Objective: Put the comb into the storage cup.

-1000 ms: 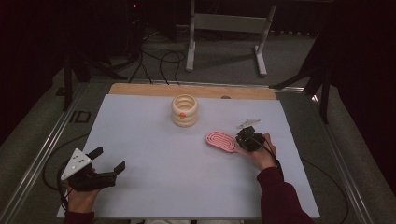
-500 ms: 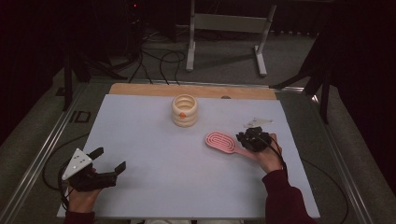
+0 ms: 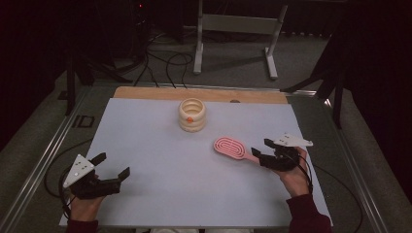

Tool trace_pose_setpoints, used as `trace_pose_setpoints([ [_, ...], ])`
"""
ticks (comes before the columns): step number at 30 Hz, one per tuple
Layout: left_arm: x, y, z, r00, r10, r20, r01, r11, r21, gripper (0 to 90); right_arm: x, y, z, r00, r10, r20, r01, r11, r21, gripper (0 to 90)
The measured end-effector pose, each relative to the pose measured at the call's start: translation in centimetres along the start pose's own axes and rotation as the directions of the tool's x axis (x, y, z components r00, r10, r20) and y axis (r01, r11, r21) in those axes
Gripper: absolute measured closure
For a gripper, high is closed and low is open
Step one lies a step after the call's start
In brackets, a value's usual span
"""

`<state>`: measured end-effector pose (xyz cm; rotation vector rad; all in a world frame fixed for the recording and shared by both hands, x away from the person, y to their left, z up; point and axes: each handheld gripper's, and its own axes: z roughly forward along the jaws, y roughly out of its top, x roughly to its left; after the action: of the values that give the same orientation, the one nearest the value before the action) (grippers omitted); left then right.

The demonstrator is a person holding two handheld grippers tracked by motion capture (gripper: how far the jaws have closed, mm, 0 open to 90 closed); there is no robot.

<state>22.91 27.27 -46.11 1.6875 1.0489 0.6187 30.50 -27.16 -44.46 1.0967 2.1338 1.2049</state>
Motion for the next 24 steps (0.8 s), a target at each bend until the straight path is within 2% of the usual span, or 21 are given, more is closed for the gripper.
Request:
trace_pose_setpoints([
  [4, 0.0, 0.0, 0.0, 1.0, 0.001, 0.0, -0.001, 1.0, 0.0, 1.5, 0.3, -0.6, -0.7, 1.0, 0.002, -0.002, -0.002, 1.0, -0.022, 31.3],
  [5, 0.0, 0.0, -0.1, 1.0, 0.002, -0.001, -0.002, 1.0, 0.0, 1.5, 0.7, -1.4, -1.6, 1.0, 0.009, -0.001, -0.009, 0.999, -0.052, 24.6],
  [8, -0.1, 0.0, 0.0, 1.0, 0.002, -0.001, -0.002, 1.0, -0.001, 1.4, 0.9, -2.3, -2.4, 0.9993, 0.029, 0.024, -0.027, 0.996, -0.082, 12.3],
  [12, -0.1, 0.1, 0.0, 1.0, 0.006, -0.001, -0.006, 1.0, -0.001, 1.2, 0.9, -3.4, -3.2, 0.9977, 0.043, 0.053, -0.037, 0.992, -0.119, 9.1],
  [18, -0.1, 0.1, 0.0, 1.0, 0.008, -0.002, -0.008, 1.0, -0.003, 1.0, 1.0, -4.5, -3.9, 0.9985, 0.039, 0.039, -0.032, 0.988, -0.15, 9.1],
  [24, -0.2, 0.0, 0.1, 0.9999, 0.013, 0.005, -0.013, 0.9999, -0.006, 0.8, 0.9, -5.5, -4.8, 0.9976, 0.059, 0.036, -0.052, 0.985, -0.166, 9.1],
])
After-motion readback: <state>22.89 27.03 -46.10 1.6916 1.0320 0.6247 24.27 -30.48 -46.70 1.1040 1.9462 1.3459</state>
